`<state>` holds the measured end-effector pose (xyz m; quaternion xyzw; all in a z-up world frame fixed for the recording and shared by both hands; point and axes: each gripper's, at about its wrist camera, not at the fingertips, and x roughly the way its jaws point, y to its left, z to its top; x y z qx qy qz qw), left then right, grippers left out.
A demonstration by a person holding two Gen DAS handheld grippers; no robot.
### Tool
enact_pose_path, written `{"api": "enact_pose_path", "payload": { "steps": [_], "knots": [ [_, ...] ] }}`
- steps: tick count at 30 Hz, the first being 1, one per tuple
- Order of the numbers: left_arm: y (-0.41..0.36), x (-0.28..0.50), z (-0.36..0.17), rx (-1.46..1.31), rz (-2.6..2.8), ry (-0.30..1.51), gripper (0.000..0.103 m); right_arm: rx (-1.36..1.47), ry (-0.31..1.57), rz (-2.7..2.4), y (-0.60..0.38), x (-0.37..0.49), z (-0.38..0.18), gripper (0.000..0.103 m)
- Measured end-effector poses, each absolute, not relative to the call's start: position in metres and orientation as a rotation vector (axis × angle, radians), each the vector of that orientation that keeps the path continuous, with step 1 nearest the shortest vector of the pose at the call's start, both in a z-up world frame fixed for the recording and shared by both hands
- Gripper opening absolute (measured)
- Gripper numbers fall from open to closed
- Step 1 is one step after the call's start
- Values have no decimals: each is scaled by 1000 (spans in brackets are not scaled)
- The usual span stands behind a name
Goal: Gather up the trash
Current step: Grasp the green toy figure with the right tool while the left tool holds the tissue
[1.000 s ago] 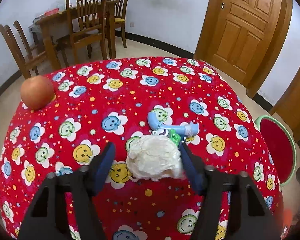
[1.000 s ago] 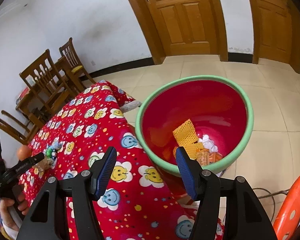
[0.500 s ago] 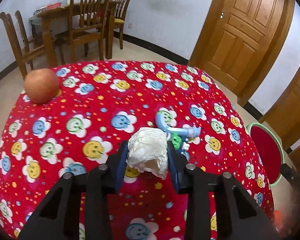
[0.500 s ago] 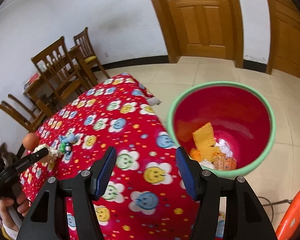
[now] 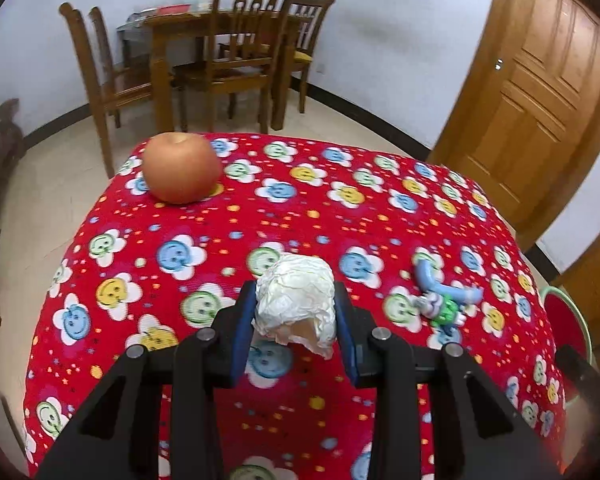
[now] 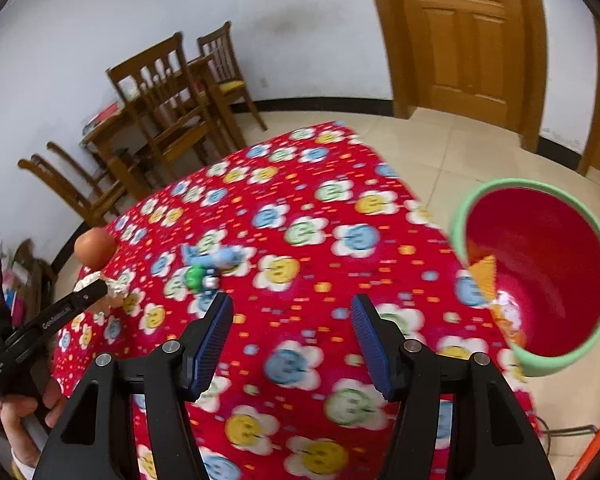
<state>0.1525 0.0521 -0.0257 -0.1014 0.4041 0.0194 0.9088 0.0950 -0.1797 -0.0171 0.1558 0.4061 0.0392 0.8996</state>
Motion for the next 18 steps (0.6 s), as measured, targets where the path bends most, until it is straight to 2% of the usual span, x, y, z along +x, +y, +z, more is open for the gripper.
{"api": "enact_pose_path", "payload": {
  "steps": [18],
  "knots": [
    [81,148,-35,-277,85,823,37,252,936,82,-96,159,-54,63]
  ]
}}
